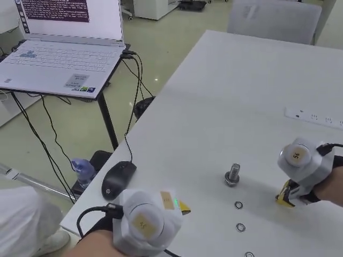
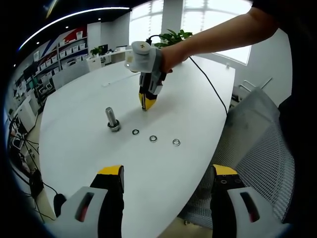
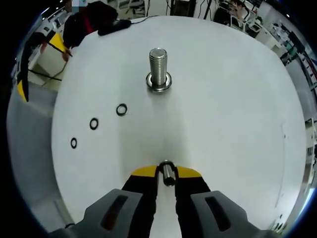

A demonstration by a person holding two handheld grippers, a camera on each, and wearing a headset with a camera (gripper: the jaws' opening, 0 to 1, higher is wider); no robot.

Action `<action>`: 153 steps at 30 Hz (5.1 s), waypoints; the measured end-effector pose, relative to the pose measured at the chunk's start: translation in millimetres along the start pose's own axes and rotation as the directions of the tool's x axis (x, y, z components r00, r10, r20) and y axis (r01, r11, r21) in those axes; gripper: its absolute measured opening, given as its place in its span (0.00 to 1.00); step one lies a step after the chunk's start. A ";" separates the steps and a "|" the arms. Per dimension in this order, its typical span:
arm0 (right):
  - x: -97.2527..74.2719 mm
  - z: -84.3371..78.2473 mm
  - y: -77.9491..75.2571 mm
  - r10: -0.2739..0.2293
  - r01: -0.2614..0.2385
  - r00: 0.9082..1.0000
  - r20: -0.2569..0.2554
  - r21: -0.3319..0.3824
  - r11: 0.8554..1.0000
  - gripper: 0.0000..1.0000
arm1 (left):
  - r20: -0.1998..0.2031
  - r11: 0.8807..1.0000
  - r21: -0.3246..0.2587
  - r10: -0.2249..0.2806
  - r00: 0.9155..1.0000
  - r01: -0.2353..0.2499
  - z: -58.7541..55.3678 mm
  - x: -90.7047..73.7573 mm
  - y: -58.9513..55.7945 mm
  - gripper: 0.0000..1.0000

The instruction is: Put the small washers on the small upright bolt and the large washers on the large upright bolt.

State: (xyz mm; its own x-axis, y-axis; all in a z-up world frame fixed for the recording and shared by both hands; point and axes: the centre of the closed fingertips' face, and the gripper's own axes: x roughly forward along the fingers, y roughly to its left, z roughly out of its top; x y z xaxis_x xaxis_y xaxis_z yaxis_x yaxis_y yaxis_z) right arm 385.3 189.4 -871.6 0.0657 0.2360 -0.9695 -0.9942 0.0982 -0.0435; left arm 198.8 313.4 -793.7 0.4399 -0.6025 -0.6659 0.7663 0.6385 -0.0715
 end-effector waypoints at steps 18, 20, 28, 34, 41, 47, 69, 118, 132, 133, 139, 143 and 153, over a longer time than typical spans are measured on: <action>-15.0 7.6 1.2 0.010 -0.011 0.999 0.037 0.007 1.000 0.27 | 0.017 1.000 0.004 0.024 1.000 -0.024 9.8 0.3 3.0 0.76; -18.4 10.2 1.4 0.006 -0.006 0.999 0.043 0.002 1.000 0.28 | 0.018 1.000 0.006 0.027 0.999 -0.027 11.6 -1.2 3.6 0.76; -25.9 27.3 5.4 0.010 -0.009 0.997 0.075 -0.025 1.000 0.29 | 0.034 0.999 0.008 0.033 0.999 -0.033 21.1 -3.3 3.7 0.79; -27.5 43.3 11.2 0.029 -0.019 0.995 0.094 -0.100 0.995 0.30 | 0.029 1.000 0.015 0.027 0.999 -0.027 20.5 -2.8 0.1 0.80; -25.1 58.2 26.8 0.052 -0.035 0.991 0.123 -0.135 0.990 0.30 | 0.023 0.999 0.012 0.030 0.999 -0.030 15.6 -5.6 -3.7 0.79; -20.4 65.3 35.1 0.064 -0.044 0.990 0.129 -0.157 0.987 0.29 | 0.025 0.999 0.008 0.034 0.999 -0.034 14.5 -8.0 -3.0 0.78; 4.0 73.8 59.8 0.079 -0.056 0.990 0.115 -0.189 0.980 0.26 | 0.032 0.999 0.012 0.031 0.999 -0.031 12.3 -9.1 -9.8 0.77; 22.7 69.7 60.6 0.080 -0.069 0.995 0.059 -0.176 0.982 0.15 | 0.027 1.000 0.000 0.026 0.999 -0.026 8.3 -9.5 -13.5 0.72; 22.4 69.2 62.2 0.073 -0.065 0.997 0.034 -0.192 0.979 0.15 | 0.022 1.000 -0.008 0.029 0.999 -0.029 4.7 -10.1 -15.9 0.71; 22.5 69.4 62.2 0.071 -0.063 0.997 0.036 -0.193 0.979 0.15 | 0.022 1.000 -0.009 0.030 0.999 -0.029 4.5 -10.1 -16.1 0.71; 23.2 69.8 59.8 0.059 -0.053 0.998 0.032 -0.169 0.984 0.14 | 0.022 0.999 -0.009 0.031 0.999 -0.031 3.9 -10.1 -17.3 0.70; 24.0 69.7 60.0 0.059 -0.054 0.998 0.026 -0.170 0.984 0.14 | 0.021 0.999 -0.010 0.031 0.999 -0.031 3.8 -10.5 -17.8 0.70; 21.6 67.7 61.3 0.063 -0.056 0.997 0.045 -0.137 0.989 0.13 | 0.014 0.999 -0.012 0.035 0.999 -0.035 1.9 -12.9 -18.7 0.69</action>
State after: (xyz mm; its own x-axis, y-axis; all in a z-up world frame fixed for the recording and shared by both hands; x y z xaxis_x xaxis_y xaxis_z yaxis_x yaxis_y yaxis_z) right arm 331.5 266.0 -878.9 0.0065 0.2852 -0.9585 -0.9986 -0.0487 -0.0213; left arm 179.7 308.3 -782.4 0.4734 -0.5864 -0.6573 0.7447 0.6650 -0.0569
